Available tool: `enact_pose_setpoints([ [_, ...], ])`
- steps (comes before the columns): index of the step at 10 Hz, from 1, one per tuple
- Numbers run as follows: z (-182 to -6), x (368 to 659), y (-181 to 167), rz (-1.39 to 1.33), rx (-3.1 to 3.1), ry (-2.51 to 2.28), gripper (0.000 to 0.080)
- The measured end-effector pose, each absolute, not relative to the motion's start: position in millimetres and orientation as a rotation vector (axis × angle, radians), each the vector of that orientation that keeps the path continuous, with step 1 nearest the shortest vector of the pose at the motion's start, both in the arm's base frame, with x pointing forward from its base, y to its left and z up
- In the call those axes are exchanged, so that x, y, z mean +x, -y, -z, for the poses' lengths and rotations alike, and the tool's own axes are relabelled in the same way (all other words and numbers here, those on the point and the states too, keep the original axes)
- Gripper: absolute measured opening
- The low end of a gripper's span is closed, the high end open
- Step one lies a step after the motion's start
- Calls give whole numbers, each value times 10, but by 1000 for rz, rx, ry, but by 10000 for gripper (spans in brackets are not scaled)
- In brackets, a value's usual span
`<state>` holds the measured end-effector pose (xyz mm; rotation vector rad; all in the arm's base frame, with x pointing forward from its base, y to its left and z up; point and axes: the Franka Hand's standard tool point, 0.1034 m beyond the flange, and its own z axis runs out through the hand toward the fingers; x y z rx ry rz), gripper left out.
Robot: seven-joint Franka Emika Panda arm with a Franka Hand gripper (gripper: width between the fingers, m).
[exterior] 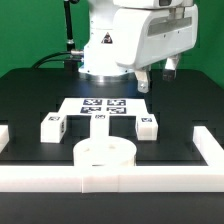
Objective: Assemble stool
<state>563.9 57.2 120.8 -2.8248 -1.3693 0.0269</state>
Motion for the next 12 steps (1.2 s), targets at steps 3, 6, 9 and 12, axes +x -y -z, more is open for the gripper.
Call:
enact_pose_setpoints([
  [3, -1208, 5639, -572, -27, -2825, 1369, 650],
  [6, -1118, 5661, -453, -13, -2784, 1455, 650],
  [9, -790, 5763, -97, 12, -2745, 1534, 650],
  [12, -490, 5843, 46, -11, -2734, 1521, 650],
])
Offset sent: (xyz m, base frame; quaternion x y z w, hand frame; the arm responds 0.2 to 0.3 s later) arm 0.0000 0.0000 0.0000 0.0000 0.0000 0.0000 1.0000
